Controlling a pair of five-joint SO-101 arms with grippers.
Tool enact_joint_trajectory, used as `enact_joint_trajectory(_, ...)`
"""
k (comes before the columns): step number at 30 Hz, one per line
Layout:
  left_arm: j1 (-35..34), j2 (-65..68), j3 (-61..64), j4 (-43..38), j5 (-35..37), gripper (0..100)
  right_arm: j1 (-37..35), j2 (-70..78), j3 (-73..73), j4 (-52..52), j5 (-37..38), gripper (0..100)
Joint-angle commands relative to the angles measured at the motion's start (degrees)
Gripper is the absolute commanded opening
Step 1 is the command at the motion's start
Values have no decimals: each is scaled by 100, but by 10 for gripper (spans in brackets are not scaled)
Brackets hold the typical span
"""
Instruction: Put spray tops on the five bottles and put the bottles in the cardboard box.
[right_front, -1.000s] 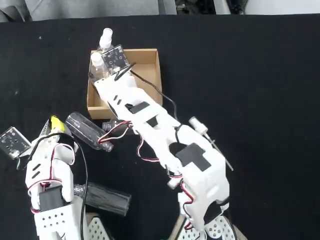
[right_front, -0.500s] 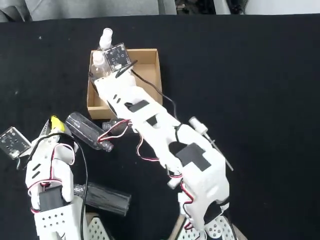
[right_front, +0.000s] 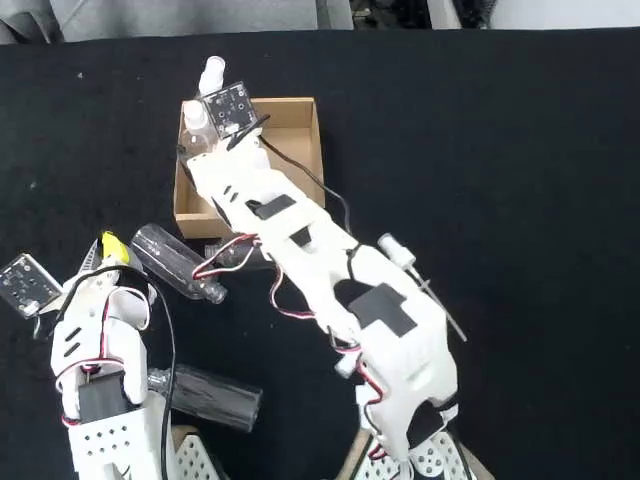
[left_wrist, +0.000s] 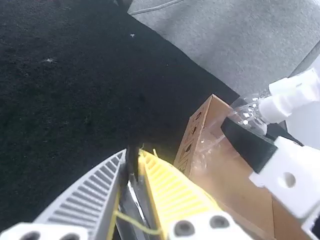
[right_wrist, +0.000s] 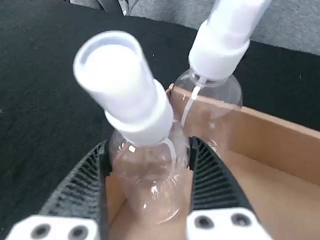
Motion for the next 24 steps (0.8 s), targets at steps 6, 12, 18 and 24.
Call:
enact_joint_trajectory(6,-48,-70,145,35,-70,33,229,251,-681,35,-18,65)
enact_joint_trajectory(12,-48,-70,145,35,-70,33,229,242,-664,44,-9,109)
enact_joint_trajectory(18,-48,-70,145,35,-70,33,193,242,-716,536,-9,216)
enact_joint_trajectory(24,-48,-70,145,35,-70,33,185,242,-716,554,-9,224)
